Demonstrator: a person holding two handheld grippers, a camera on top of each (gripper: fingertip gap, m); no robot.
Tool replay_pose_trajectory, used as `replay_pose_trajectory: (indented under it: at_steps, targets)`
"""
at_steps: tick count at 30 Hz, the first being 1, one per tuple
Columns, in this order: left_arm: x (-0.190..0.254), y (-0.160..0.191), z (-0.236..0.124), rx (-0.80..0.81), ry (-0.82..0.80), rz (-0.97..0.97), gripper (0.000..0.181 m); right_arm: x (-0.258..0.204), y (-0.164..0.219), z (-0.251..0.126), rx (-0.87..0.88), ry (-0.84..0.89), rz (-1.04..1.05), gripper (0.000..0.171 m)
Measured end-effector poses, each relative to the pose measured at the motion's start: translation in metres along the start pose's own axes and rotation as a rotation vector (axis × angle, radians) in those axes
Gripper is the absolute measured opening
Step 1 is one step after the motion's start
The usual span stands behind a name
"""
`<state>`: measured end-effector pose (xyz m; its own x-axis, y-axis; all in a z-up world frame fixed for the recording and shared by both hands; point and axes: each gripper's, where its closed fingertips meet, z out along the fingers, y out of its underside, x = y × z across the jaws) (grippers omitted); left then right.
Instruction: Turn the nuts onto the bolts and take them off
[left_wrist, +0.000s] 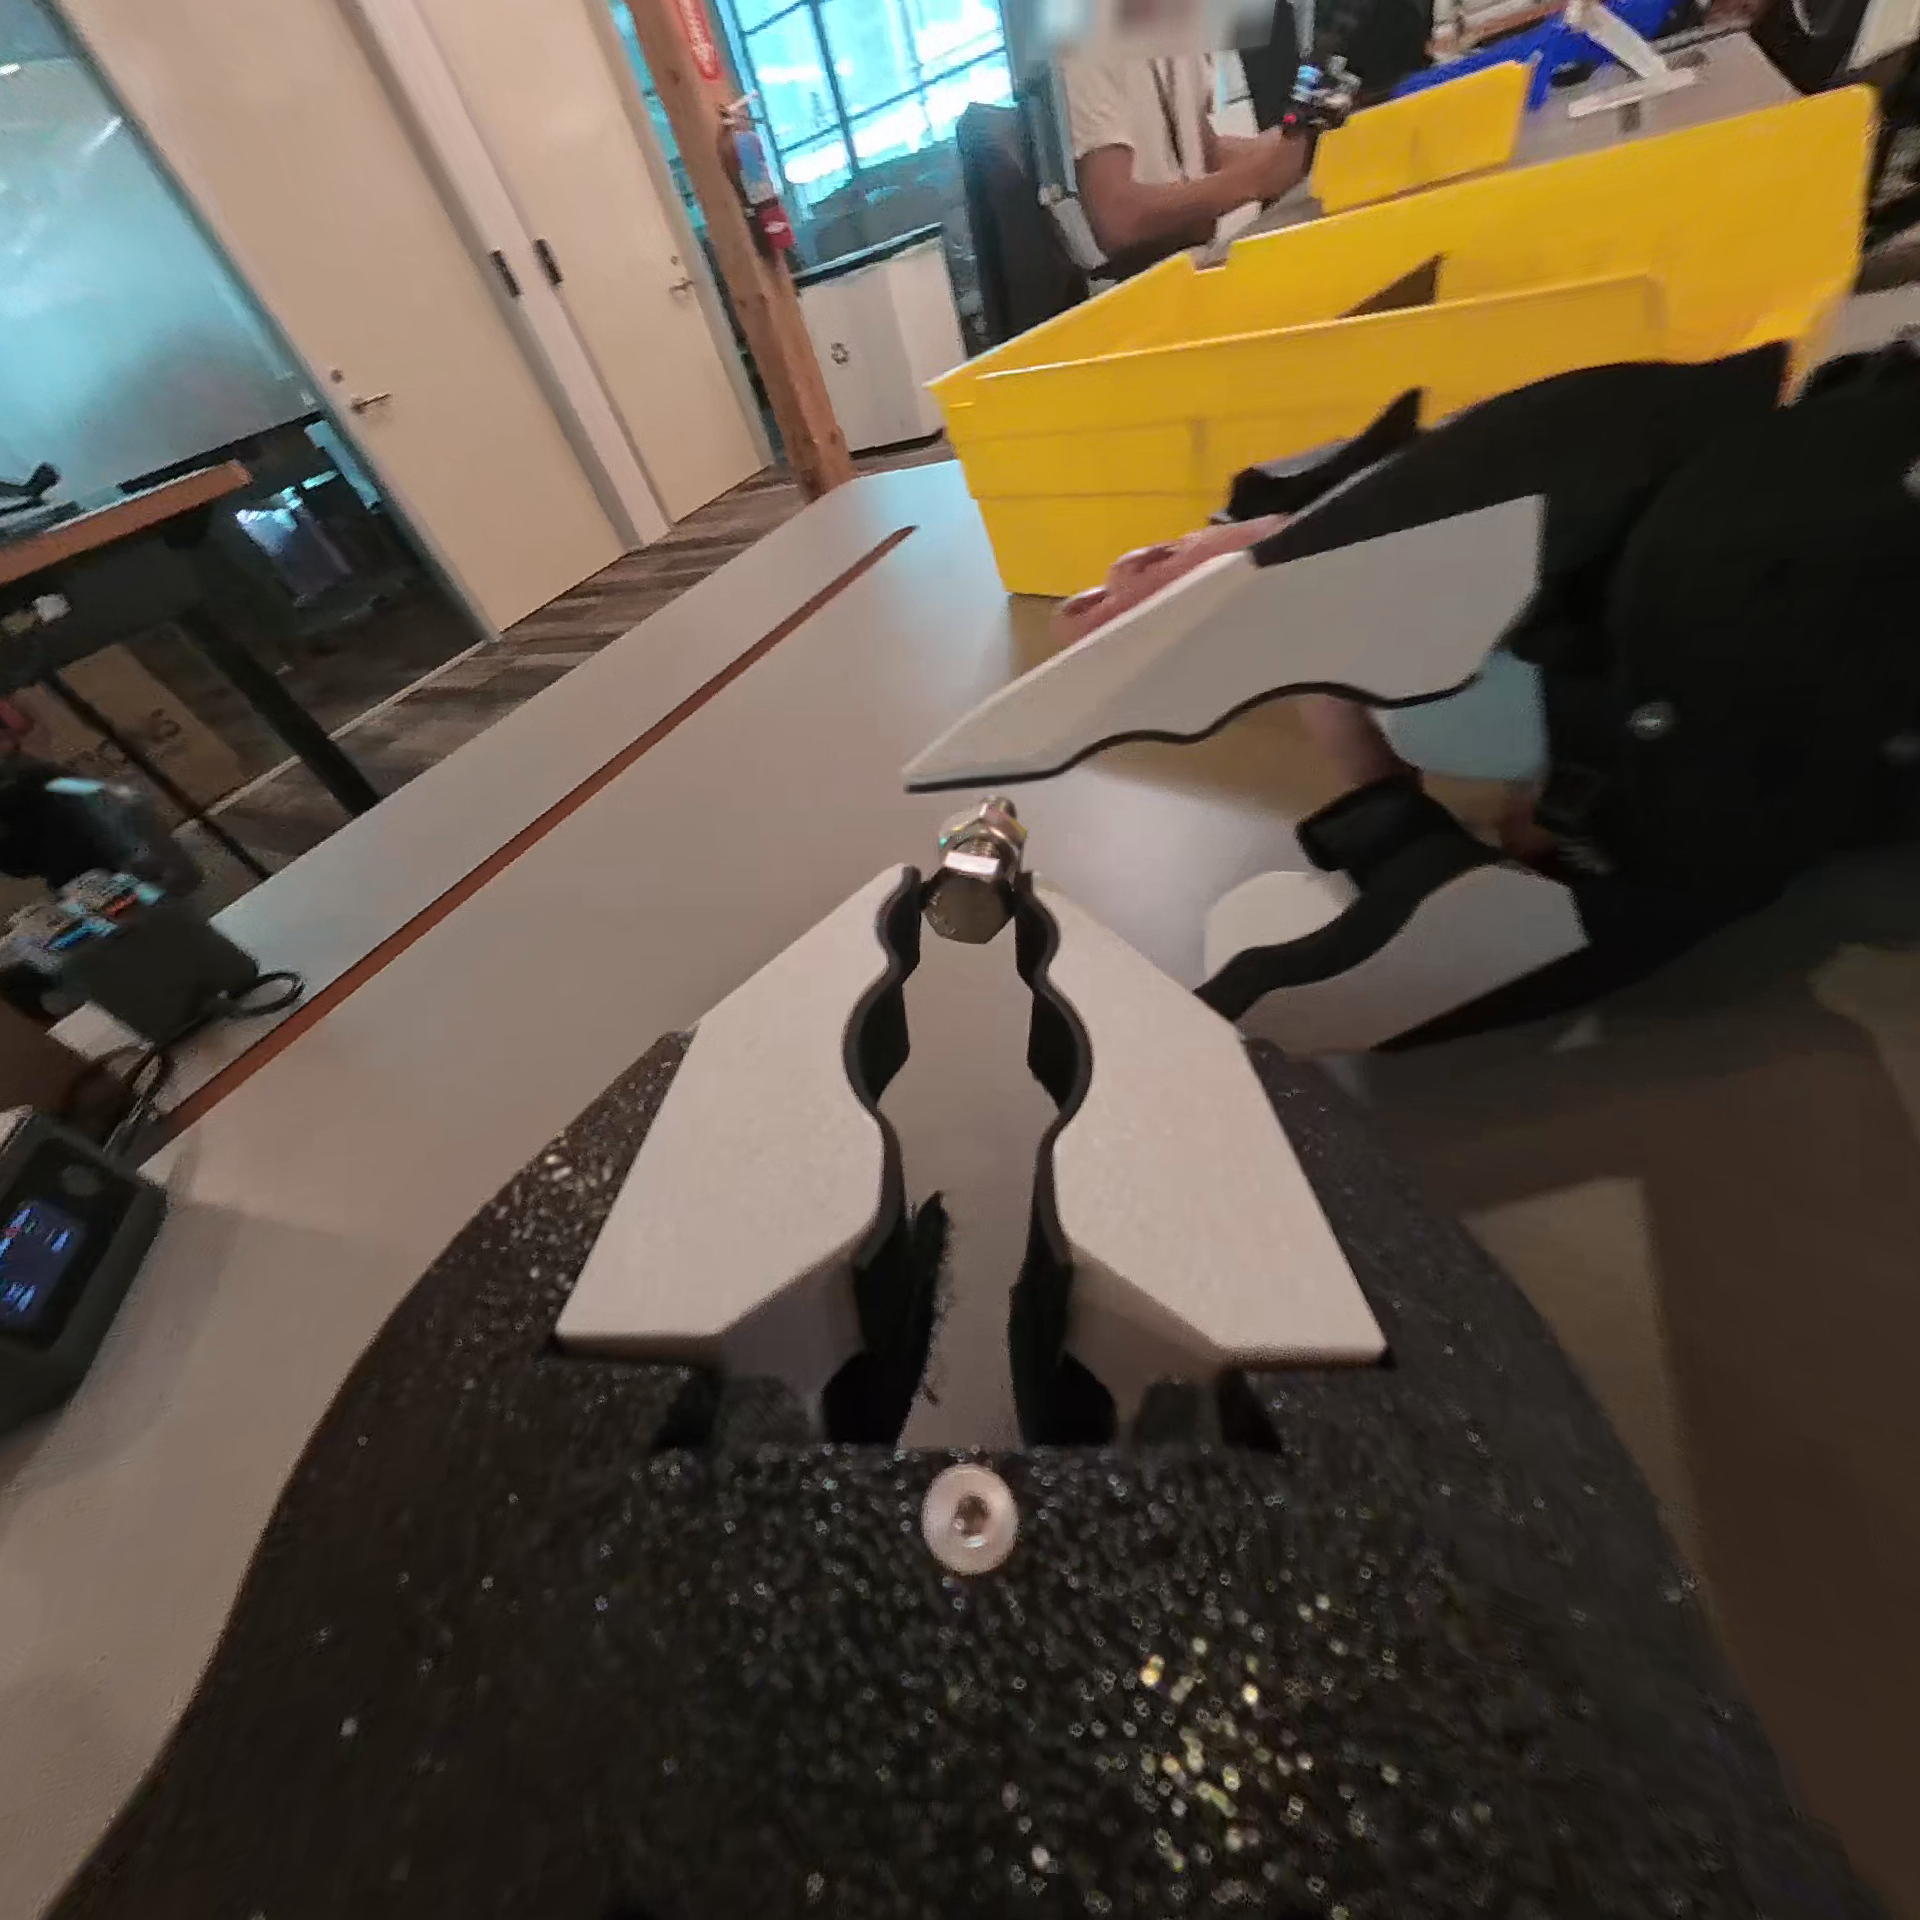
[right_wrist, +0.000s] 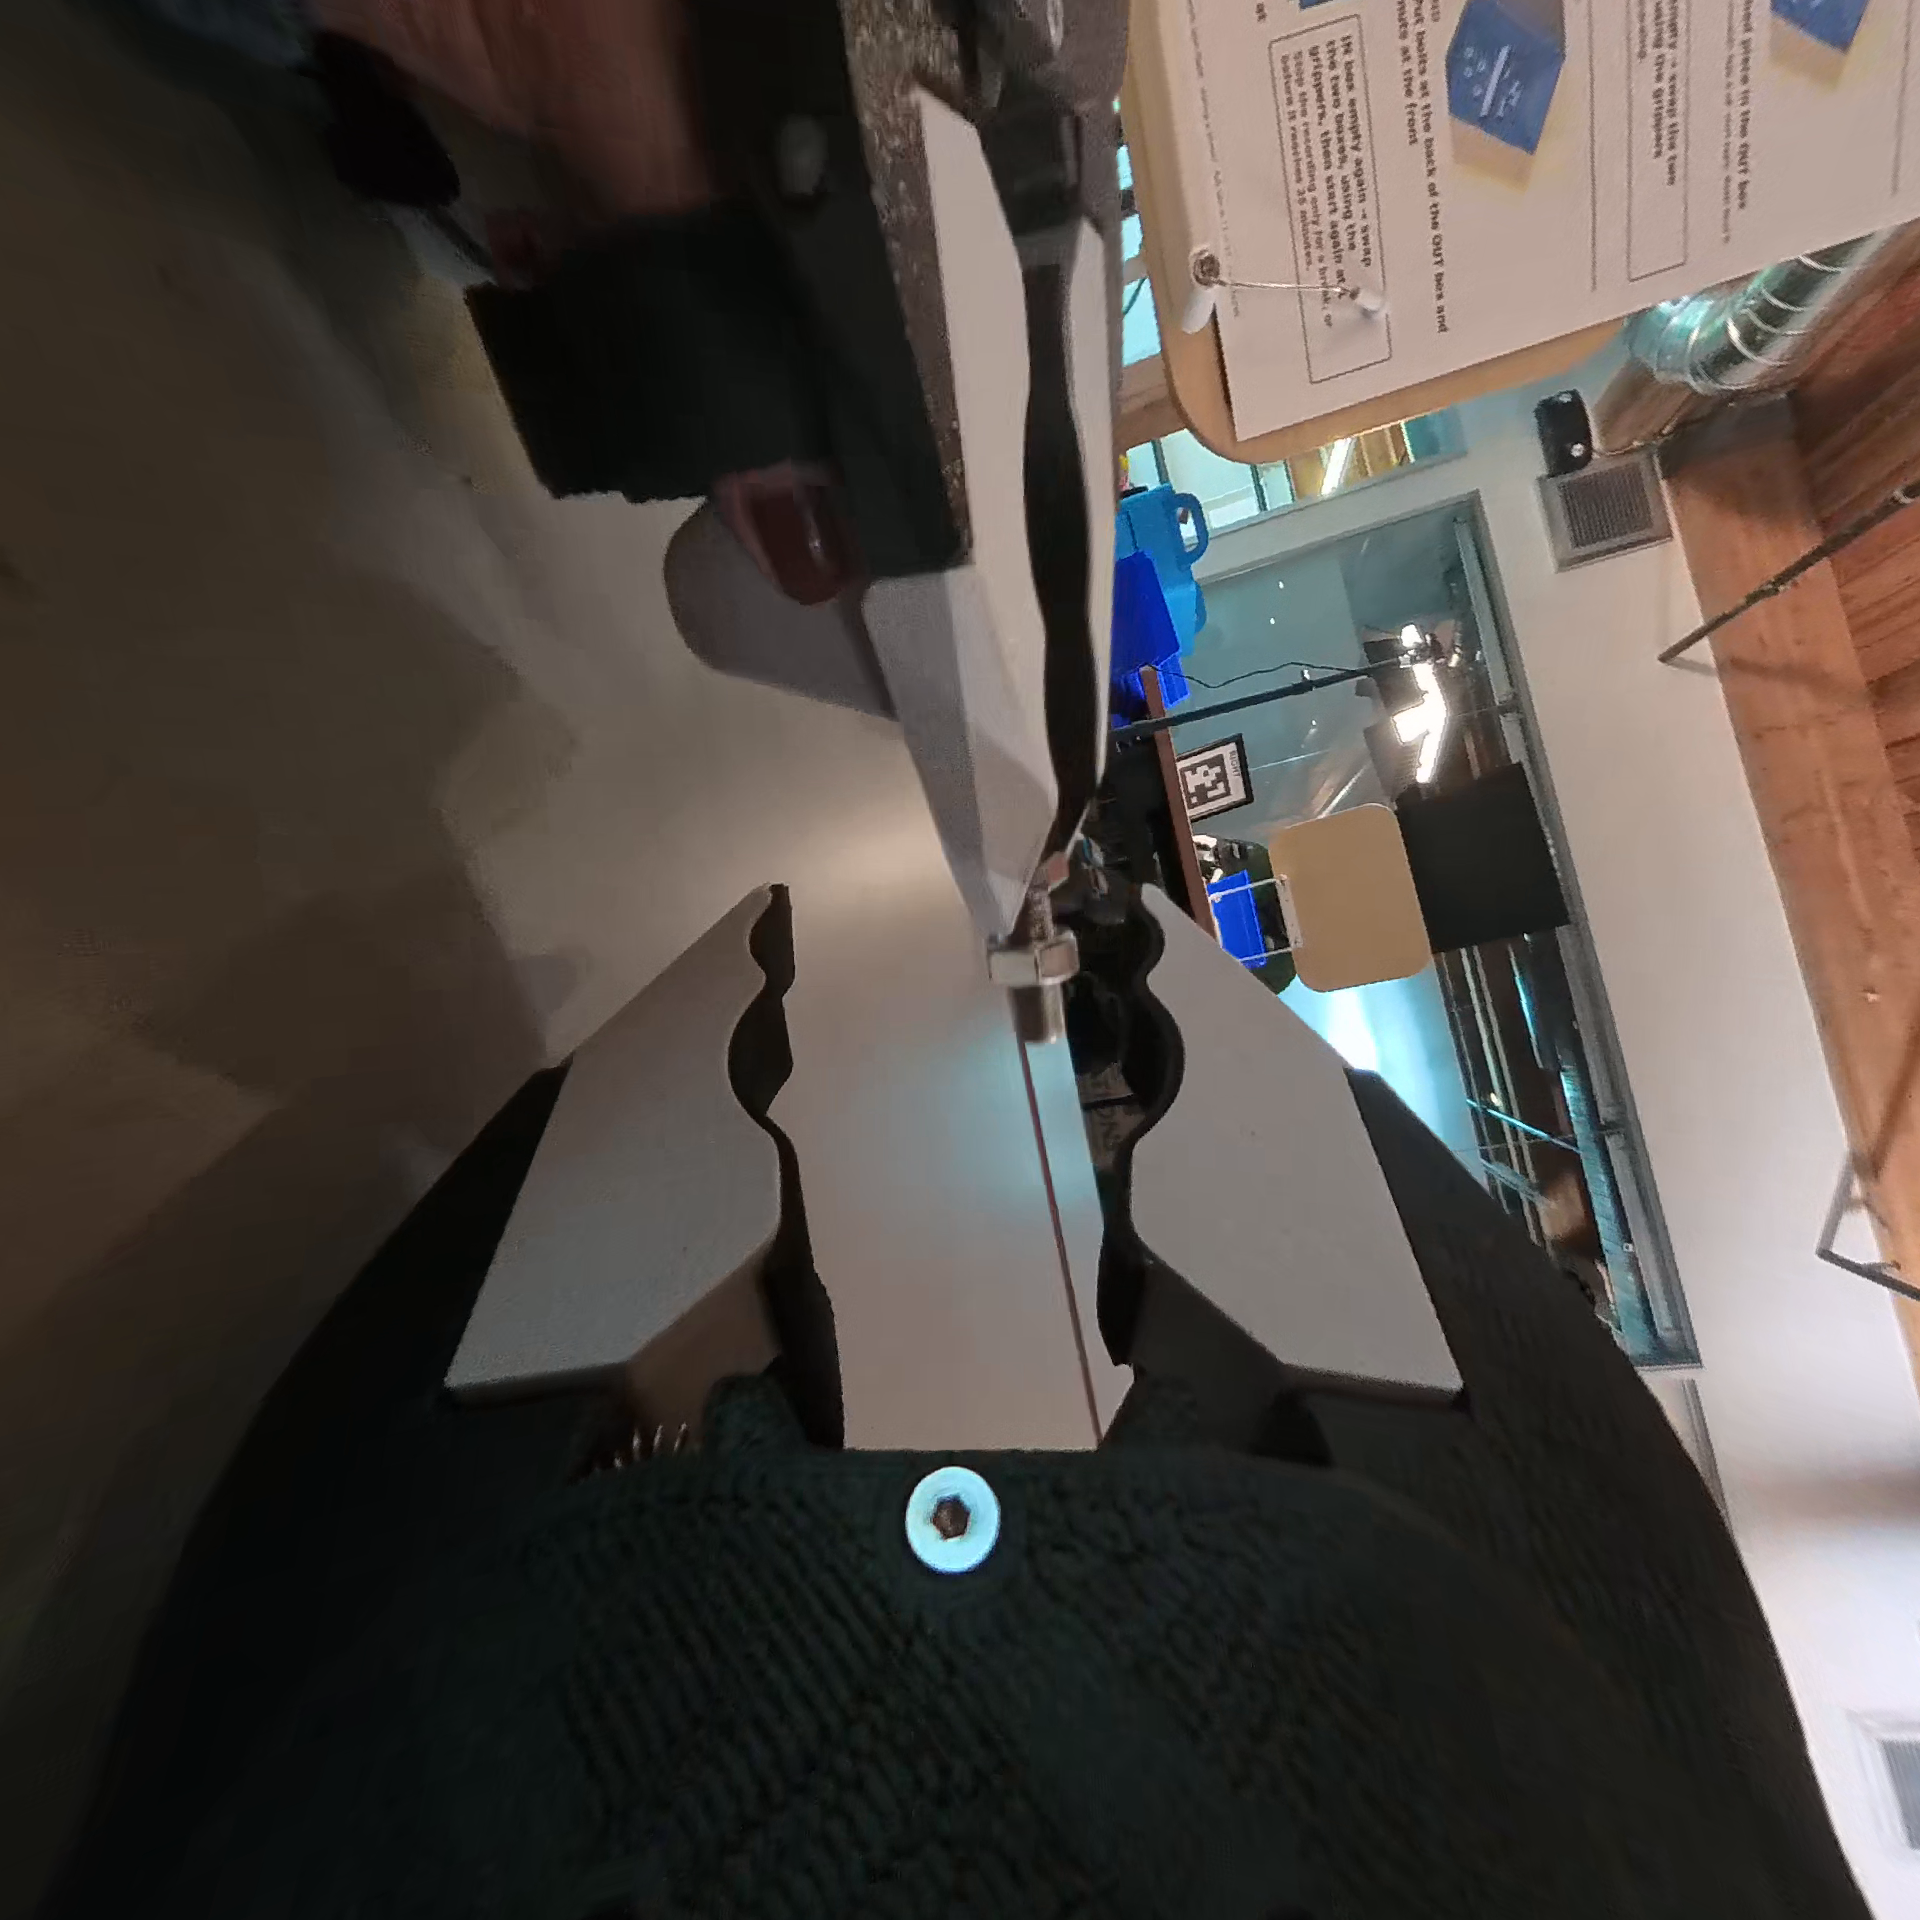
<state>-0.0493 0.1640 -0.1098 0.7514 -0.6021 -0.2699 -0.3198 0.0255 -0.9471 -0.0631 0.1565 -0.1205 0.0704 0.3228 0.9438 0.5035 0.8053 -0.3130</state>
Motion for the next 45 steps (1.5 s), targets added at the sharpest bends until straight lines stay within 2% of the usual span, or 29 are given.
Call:
replay_pose_trajectory:
  at_steps: [4, 7, 10, 15, 19, 23, 25, 28, 32, 34, 45]
  targets:
    - [0.0, -0.004, 0.0, 0.024, -0.004, -0.011, 0.015, -0.006, 0.002, 0.002, -0.016, -0.026, -0.026, 0.063]
    - [-0.023, -0.005, -0.008, 0.058, -0.086, -0.134, 0.015, -0.007, -0.005, 0.0, 0.011, -0.032, -0.012, 0.058]
    - [-0.031, -0.005, -0.013, 0.079, -0.081, -0.199, 0.015, -0.004, -0.004, 0.001, 0.003, -0.011, 0.001, 0.06]
    - [-0.001, 0.004, 0.0, -0.019, -0.011, 0.028, 0.015, 0.0, 0.002, 0.002, -0.013, 0.001, 0.026, 0.065]
    - [0.008, -0.002, 0.001, 0.011, 0.012, 0.084, 0.016, -0.006, 0.005, 0.004, -0.04, -0.025, 0.012, 0.065]
    - [-0.014, -0.003, -0.005, 0.028, -0.083, -0.01, 0.015, -0.006, 0.003, 0.004, -0.029, -0.025, 0.01, 0.065]
    - [-0.033, -0.005, -0.011, 0.066, -0.143, -0.121, 0.016, -0.009, 0.001, 0.003, -0.019, -0.044, 0.01, 0.056]
    - [-0.035, -0.007, -0.015, 0.098, -0.102, -0.196, 0.015, -0.003, 0.005, 0.004, -0.036, -0.007, 0.016, 0.061]
    - [-0.006, 0.004, -0.001, -0.019, -0.033, 0.011, 0.016, 0.004, 0.006, 0.003, -0.027, 0.017, 0.067, 0.067]
    - [0.009, 0.003, 0.003, -0.021, 0.013, 0.093, 0.015, 0.0, 0.008, 0.005, -0.039, 0.001, 0.056, 0.068]
    - [0.016, -0.009, 0.0, 0.033, 0.007, 0.179, 0.015, -0.011, 0.014, 0.008, -0.076, -0.05, 0.036, 0.071]
